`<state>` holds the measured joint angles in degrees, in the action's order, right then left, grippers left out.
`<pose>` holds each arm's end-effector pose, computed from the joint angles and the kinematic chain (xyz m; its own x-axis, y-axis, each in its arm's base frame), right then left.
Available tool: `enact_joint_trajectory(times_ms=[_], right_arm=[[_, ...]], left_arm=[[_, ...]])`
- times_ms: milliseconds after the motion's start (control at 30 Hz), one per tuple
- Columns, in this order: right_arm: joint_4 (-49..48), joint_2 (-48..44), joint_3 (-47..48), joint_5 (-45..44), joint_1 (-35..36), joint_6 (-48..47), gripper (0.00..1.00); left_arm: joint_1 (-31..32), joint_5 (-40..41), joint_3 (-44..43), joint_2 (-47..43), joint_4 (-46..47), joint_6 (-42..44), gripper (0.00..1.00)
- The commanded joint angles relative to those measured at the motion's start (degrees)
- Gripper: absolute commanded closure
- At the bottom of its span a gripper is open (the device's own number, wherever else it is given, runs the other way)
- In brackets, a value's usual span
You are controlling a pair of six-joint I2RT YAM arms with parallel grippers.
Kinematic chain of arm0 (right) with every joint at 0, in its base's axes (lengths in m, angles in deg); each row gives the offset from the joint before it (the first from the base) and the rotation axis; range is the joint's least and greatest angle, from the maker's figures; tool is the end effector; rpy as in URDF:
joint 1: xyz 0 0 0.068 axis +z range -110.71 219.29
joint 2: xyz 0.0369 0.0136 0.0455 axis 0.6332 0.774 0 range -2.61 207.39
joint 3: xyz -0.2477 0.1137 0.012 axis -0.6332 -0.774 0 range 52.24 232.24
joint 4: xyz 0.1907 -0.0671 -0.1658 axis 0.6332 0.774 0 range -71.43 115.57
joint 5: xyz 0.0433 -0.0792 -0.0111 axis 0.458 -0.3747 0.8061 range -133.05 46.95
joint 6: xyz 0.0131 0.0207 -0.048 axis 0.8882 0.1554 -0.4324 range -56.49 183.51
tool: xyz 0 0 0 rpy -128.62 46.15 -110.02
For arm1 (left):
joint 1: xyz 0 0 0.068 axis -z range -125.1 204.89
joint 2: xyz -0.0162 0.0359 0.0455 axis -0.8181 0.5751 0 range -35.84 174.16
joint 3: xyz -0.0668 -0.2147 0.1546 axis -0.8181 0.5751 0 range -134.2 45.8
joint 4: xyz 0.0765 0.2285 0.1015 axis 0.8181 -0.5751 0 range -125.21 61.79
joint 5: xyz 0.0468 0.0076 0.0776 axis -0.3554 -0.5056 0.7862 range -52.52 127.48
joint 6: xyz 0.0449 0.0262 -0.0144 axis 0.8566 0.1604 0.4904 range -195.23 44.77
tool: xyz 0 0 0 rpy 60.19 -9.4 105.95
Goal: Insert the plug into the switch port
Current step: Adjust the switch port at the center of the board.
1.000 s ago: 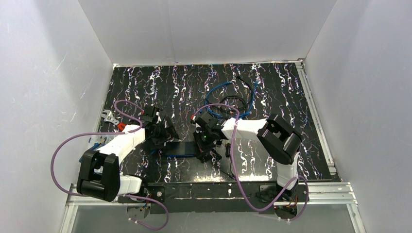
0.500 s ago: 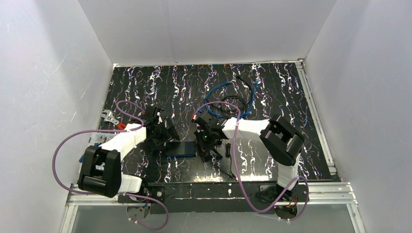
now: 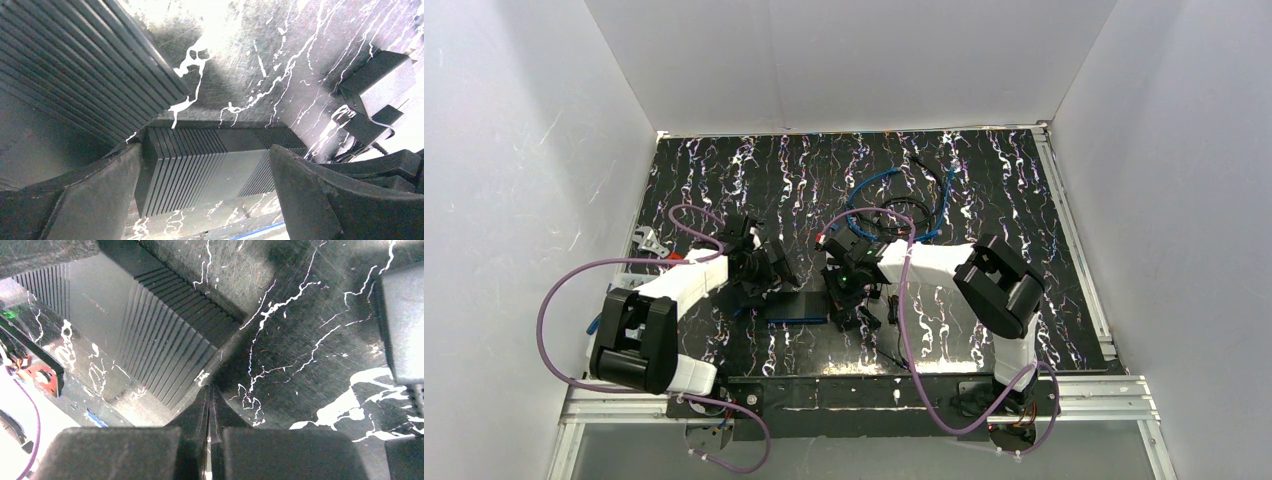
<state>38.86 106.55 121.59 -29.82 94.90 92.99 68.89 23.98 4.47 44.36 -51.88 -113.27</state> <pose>0.2121 0.3243 0.1579 -0.8533 -0.3985 -0.3363 -0.5145 0.7487 0.4181 0.2441 -0.0694 0.1703 -0.8874 -0.3962 -0.2356 -0.2630 0.8549 -0.4473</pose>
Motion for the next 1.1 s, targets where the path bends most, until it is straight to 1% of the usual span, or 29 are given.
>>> enact_joint_trajectory(times_ms=[0, 433, 733, 800, 1067], right_arm=[[-1.22, 0.78, 1.66, 1.31, 0.28, 0.54, 0.99], [-1.53, 0.31, 0.77, 1.83, 1.08, 0.65, 0.99], [0.94, -4.83, -0.76, -2.58, 0.9, -0.63, 0.98], [1.84, -6.37, -0.88, -4.03, 0.94, -0.83, 0.93], [6.45, -13.26, -0.38, -10.43, 0.91, -2.92, 0.65]], left_arm=[[-0.2, -0.99, -2.01, 1.34, 0.2, 1.16, 0.02], [-0.18, -1.88, -2.82, 3.33, 0.84, 1.04, 0.02], [-0.18, 0.9, -5.44, 0.28, -2.82, 2.38, 0.02], [-0.18, 1.83, -6.53, -0.56, -4.57, 3.02, 0.02], [-0.15, 5.9, -9.73, -4.19, -9.5, 5.54, 0.02]])
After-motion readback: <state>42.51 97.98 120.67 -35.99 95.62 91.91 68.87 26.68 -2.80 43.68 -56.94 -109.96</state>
